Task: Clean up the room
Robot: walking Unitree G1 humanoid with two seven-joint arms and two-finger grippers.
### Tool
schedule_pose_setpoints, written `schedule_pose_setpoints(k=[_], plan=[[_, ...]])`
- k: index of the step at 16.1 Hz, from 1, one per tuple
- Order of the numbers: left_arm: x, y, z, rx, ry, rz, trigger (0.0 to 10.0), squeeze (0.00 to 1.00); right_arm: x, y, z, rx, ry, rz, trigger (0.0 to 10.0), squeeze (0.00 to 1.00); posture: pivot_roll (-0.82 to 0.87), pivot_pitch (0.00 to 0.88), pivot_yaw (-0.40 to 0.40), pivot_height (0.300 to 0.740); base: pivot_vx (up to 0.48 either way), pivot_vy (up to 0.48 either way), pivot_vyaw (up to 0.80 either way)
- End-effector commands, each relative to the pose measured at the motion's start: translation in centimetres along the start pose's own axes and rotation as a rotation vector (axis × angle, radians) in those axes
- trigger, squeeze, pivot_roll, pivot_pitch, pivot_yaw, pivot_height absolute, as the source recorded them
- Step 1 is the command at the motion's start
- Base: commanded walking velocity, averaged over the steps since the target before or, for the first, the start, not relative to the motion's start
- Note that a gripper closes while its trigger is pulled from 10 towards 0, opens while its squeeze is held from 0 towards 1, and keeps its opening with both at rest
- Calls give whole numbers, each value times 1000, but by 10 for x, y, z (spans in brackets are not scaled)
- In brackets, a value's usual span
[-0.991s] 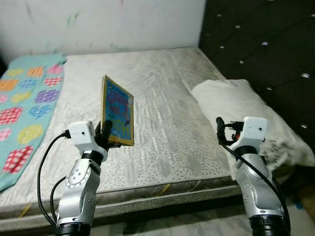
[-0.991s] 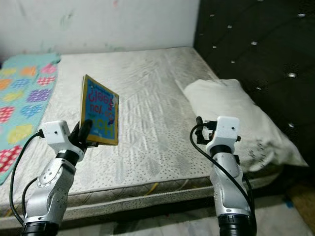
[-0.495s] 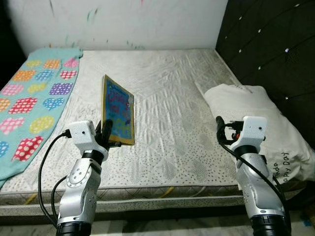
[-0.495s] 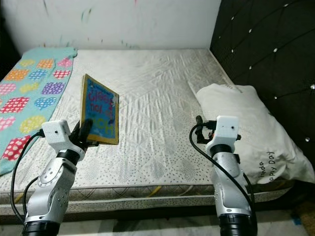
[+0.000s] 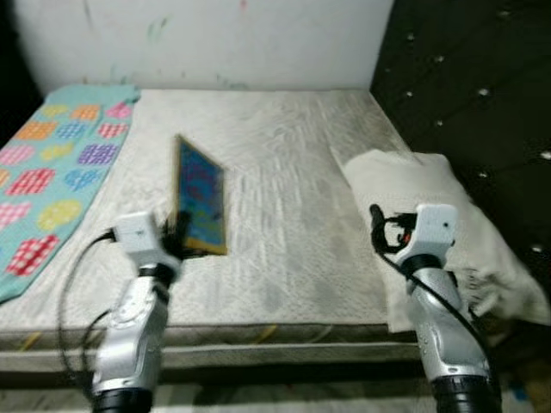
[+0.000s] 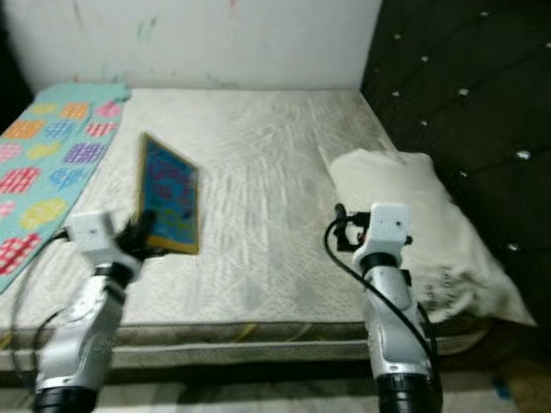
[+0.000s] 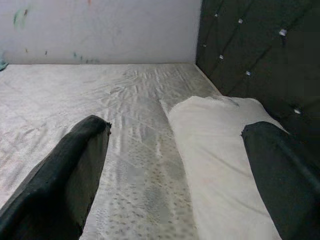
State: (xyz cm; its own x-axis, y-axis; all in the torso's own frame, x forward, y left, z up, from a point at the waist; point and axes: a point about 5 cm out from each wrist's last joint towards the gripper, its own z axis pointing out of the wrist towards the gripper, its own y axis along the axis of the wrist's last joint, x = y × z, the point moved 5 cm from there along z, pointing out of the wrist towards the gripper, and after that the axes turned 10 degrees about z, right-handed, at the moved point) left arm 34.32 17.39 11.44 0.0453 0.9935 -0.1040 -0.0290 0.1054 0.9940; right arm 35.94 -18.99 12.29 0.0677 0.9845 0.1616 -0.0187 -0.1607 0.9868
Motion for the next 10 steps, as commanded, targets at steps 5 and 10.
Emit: schedule_pose_setpoints(k=[5,10], plan=[[-15,14,3,-66,-62,-21,10000,0,-8,1,-1,-1,-19,-13,10000,0,-95,0,33,740,0,-55,0],[-23,19,1,-99,-121,-28,10000,0,-8,1,0,-3,-21,-16,10000,0,-97,0,33,740,0,0,0]])
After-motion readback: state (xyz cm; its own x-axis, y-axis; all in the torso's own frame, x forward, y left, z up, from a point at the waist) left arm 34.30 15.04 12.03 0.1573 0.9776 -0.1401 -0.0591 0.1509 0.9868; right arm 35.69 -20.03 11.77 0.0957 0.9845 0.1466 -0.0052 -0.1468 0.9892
